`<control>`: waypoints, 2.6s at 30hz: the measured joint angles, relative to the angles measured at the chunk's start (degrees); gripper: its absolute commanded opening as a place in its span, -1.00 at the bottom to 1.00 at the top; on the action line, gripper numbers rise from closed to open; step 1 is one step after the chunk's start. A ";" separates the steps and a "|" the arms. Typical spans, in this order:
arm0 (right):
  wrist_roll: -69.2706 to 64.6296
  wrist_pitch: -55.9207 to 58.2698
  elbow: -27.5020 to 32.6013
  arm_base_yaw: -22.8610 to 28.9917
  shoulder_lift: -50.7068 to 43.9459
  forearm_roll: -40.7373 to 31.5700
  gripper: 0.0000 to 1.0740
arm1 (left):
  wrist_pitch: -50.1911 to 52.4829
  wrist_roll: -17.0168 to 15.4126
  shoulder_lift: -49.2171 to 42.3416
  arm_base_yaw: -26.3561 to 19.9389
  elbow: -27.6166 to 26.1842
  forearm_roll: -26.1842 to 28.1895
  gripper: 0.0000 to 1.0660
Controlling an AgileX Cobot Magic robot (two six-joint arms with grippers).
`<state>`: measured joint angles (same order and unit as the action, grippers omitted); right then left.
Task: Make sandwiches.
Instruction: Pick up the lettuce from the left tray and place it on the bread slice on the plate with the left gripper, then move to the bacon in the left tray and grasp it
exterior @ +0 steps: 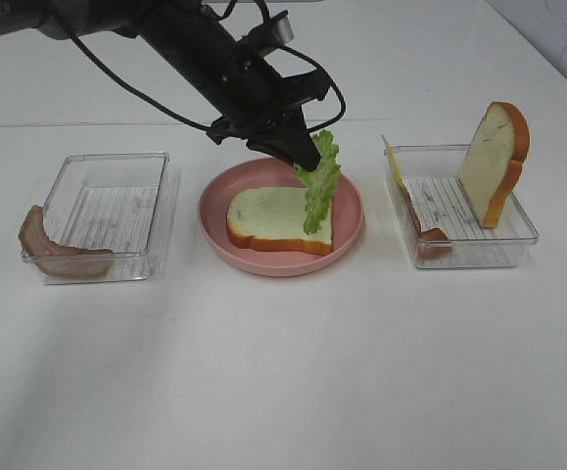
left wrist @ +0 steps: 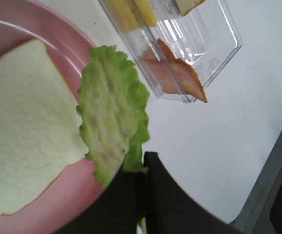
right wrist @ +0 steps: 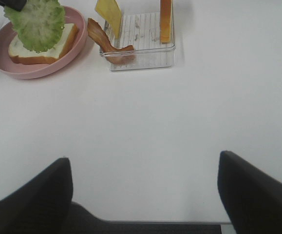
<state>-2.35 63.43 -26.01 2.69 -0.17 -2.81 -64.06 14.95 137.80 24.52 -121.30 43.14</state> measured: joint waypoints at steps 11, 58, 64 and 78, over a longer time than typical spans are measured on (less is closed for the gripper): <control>0.00 0.00 0.00 0.00 0.00 0.00 0.47 | -0.40 -3.38 1.72 -2.58 0.00 -5.90 -1.00; 0.00 0.00 0.00 0.00 0.00 0.00 0.47 | 2.98 -3.27 2.81 -2.69 0.00 -13.69 0.25; 0.00 0.00 0.00 0.00 0.00 0.00 0.47 | 2.75 -3.32 2.46 -2.69 0.00 -14.73 0.92; 0.00 0.00 0.00 0.00 0.00 0.00 0.47 | -5.16 -15.58 -9.91 -2.69 0.57 -36.55 0.92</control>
<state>-2.35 63.43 -26.01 2.69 -0.17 -2.81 -69.21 -0.63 127.88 21.83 -120.72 6.59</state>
